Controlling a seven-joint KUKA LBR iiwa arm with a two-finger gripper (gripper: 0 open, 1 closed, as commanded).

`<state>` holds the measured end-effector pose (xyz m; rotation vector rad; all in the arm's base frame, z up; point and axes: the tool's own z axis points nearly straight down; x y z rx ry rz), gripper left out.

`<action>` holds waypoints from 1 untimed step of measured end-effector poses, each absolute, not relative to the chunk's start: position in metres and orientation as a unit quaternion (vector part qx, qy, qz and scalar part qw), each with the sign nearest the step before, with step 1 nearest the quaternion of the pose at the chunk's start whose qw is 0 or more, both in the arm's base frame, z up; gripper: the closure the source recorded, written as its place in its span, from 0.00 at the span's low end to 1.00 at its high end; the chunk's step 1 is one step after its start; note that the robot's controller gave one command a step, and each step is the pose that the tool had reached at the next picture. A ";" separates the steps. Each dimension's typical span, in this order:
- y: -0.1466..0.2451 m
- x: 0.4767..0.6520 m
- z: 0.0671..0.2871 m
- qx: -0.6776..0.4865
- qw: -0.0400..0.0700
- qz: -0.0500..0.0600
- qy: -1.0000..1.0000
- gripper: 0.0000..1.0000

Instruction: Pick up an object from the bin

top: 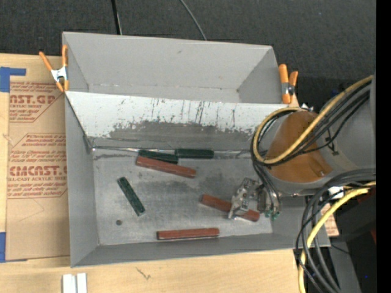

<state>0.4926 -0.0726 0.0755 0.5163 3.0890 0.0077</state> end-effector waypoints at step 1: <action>-0.073 0.490 0.082 0.165 -0.001 0.001 0.986 1.00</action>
Offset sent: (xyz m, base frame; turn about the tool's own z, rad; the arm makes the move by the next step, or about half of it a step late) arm 0.0000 -0.0001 0.0915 -0.0001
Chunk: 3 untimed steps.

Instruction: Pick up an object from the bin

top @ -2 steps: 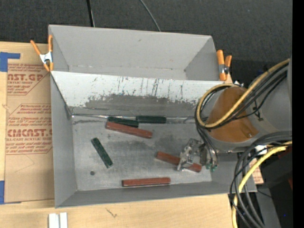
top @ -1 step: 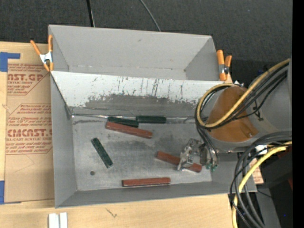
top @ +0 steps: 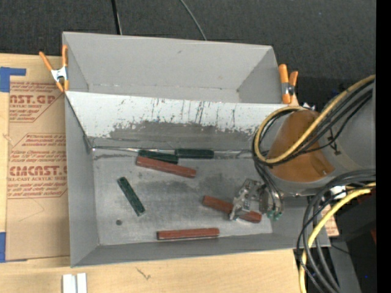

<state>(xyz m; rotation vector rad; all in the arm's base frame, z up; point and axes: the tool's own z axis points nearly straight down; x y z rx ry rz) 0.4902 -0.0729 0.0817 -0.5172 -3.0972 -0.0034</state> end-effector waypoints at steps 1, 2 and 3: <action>-0.073 0.488 0.100 -0.165 0.005 0.000 -0.986 1.00; -0.073 0.489 0.124 -0.165 0.004 0.000 -0.986 1.00; -0.073 0.491 0.145 -0.165 0.000 0.000 -0.986 1.00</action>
Offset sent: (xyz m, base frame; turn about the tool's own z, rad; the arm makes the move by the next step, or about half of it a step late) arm 0.0002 0.0000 0.0805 0.0000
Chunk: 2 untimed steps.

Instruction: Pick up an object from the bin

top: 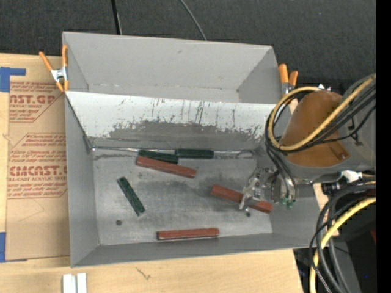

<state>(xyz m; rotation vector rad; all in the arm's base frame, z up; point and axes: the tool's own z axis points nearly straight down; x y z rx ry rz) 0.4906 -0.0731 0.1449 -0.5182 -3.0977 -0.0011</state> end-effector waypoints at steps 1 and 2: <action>-0.073 0.491 0.156 -0.165 -0.002 0.000 -0.986 1.00; -0.073 0.491 0.162 -0.165 -0.001 0.000 -0.986 1.00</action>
Offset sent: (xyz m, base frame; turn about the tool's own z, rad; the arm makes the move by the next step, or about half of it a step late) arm -0.0001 -0.0001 0.0192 0.0000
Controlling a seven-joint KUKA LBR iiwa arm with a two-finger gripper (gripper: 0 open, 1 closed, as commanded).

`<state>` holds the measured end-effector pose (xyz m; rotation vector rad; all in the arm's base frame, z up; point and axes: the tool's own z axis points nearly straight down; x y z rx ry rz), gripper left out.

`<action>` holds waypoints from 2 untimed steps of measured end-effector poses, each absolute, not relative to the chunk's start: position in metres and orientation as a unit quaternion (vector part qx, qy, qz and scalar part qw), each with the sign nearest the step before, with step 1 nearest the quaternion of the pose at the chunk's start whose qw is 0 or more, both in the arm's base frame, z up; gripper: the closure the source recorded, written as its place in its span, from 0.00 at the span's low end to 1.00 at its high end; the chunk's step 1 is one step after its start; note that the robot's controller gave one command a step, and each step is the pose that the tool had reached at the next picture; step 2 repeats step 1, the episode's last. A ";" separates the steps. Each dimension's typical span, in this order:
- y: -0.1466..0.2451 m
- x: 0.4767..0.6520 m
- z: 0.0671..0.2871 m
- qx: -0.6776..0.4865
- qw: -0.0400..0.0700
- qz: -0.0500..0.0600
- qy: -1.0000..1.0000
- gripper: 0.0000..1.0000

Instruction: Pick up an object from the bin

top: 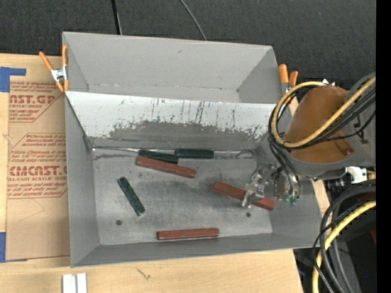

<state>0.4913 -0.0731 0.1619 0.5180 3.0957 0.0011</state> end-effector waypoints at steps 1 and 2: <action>-0.073 0.491 0.166 0.165 0.000 0.000 0.986 1.00; -0.073 0.491 0.166 0.165 0.000 0.000 0.986 1.00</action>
Offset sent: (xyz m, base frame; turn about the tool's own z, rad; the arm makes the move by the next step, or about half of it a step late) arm 0.0000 0.0000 0.0240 0.0000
